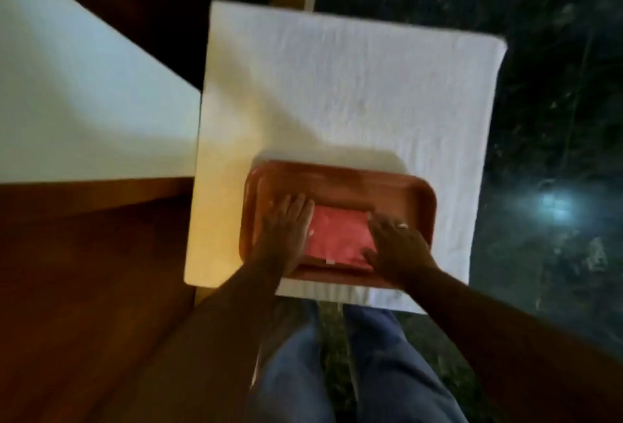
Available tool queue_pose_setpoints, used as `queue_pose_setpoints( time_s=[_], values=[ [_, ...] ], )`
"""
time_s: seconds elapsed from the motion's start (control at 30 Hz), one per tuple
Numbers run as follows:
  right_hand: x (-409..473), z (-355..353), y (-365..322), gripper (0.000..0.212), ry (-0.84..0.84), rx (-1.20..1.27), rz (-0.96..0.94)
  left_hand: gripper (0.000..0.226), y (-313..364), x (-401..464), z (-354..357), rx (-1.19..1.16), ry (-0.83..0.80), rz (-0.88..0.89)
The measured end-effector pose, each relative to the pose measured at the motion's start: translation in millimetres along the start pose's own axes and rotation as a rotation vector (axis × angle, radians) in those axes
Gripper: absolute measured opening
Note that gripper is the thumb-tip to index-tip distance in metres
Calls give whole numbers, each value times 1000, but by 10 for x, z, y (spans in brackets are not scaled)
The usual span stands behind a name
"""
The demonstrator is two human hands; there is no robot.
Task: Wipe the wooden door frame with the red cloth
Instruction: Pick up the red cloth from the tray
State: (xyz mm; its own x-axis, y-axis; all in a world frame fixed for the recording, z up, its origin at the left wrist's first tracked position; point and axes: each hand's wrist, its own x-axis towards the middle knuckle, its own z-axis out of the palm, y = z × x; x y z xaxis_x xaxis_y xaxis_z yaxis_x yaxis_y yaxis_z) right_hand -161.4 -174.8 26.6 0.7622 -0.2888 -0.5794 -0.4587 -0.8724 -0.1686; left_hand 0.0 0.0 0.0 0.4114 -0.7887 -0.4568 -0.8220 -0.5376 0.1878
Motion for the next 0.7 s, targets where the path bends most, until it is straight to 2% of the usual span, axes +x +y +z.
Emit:
queue_pose_setpoints(
  time_s=[0.1, 0.2, 0.27, 0.33, 0.37, 0.43, 0.47, 0.53, 0.57, 0.63, 0.7],
  values=[
    [313, 145, -16, 74, 4, -31, 8, 64, -213, 280, 66, 113, 10, 207],
    [373, 17, -53, 56, -51, -2, 64, 70, -231, 353, -131, 113, -135, 241],
    [291, -194, -80, 48, -119, 99, 115, 59, -178, 324, -357, 1, -303, 224],
    [163, -454, -70, 38, -217, 220, 123, 31, -149, 235, -677, -152, -413, 219],
    [85, -553, -60, 27, -252, 320, 135, 21, -141, 166, -811, -230, -463, 201],
    [-135, -852, -63, 17, -263, 634, 204, 17, -154, -37, -1176, -418, -487, 123],
    [-252, -1036, -89, 16, -230, 804, 266, 16, -165, -151, -1360, -534, -459, 70],
    [-435, -1400, -148, 33, -144, 1039, 363, 12, -203, -368, -1729, -747, -381, -50],
    [-521, -1582, -190, 38, -92, 1104, 361, 18, -220, -504, -1932, -845, -328, -111],
    [-684, -1941, -301, 33, -7, 1163, 301, 42, -241, -814, -2319, -1055, -186, -236],
    [-779, -2273, -425, 30, 39, 1152, 222, 47, -238, -1113, -2674, -1236, -24, -354]
  ],
)
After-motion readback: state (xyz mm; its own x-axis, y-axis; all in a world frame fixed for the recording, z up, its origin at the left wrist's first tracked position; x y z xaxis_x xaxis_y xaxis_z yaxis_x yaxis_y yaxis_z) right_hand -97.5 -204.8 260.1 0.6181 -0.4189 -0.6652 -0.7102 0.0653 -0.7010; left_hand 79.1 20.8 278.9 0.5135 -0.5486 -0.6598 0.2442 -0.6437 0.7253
